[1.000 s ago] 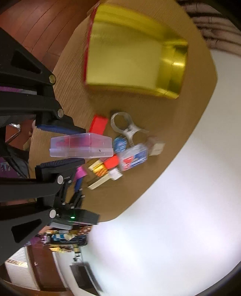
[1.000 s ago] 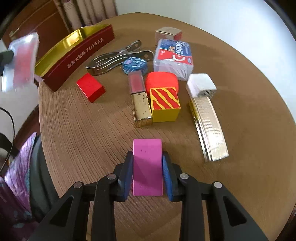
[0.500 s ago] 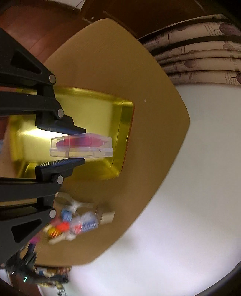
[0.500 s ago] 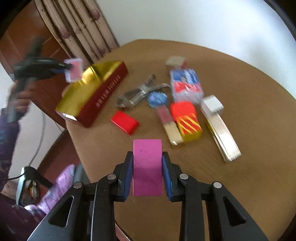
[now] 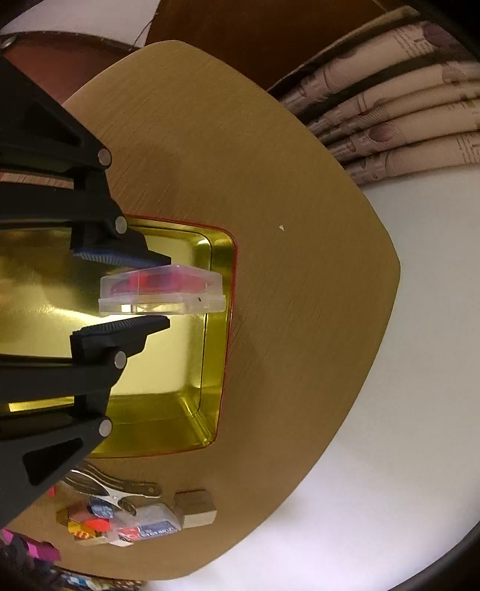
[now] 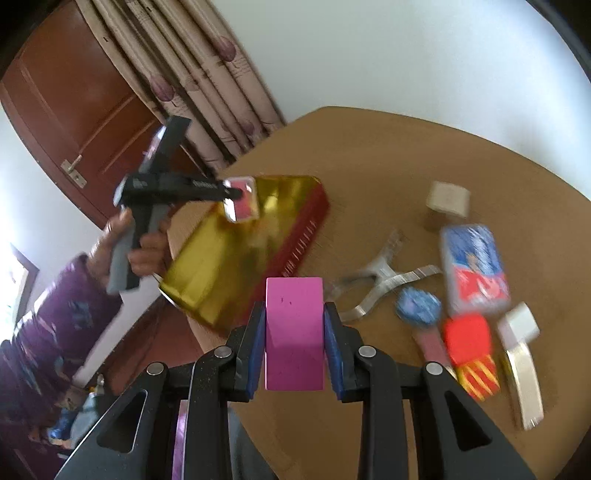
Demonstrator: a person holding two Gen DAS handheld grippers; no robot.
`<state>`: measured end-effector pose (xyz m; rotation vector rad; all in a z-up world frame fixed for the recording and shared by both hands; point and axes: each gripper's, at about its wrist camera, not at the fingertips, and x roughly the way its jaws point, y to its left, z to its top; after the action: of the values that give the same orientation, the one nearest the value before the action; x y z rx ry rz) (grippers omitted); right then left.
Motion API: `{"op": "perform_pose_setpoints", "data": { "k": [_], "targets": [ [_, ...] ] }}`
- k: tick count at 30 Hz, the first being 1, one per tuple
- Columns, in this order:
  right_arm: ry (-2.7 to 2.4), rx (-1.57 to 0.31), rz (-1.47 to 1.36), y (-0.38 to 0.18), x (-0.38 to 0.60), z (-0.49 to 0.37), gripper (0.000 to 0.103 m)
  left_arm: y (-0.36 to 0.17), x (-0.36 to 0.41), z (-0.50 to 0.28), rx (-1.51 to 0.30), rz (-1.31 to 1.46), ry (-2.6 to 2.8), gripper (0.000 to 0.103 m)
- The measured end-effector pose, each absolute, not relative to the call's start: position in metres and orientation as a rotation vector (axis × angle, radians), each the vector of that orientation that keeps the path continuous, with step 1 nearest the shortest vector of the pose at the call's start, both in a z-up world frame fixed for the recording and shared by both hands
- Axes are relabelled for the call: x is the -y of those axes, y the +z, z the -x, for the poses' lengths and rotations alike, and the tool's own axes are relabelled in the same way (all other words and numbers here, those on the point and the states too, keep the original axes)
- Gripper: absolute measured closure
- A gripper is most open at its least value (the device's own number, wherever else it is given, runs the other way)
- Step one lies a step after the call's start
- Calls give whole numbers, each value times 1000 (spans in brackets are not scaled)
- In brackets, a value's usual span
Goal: Organize rigid objects
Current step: 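Lower the clear box into the gold tin while the right tool lowers the pink block there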
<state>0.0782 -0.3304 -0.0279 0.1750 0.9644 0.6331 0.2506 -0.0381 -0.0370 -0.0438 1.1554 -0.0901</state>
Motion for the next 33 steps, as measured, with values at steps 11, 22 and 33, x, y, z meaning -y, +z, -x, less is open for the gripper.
{"op": "perform_pose_setpoints", "data": {
  "k": [11,22,33],
  "targets": [
    [679,-1039,-188,-40,230,-164,76,-16,34,-241,-1032,-14,-124,65],
    [533,-1145,-97,-81,178,-228,75,14,-8,-137,-933,119,-171,65],
    [512,-944,-359,-51,238,-181,55,-3,19,-90,-1033,102,-230,65]
  ]
}}
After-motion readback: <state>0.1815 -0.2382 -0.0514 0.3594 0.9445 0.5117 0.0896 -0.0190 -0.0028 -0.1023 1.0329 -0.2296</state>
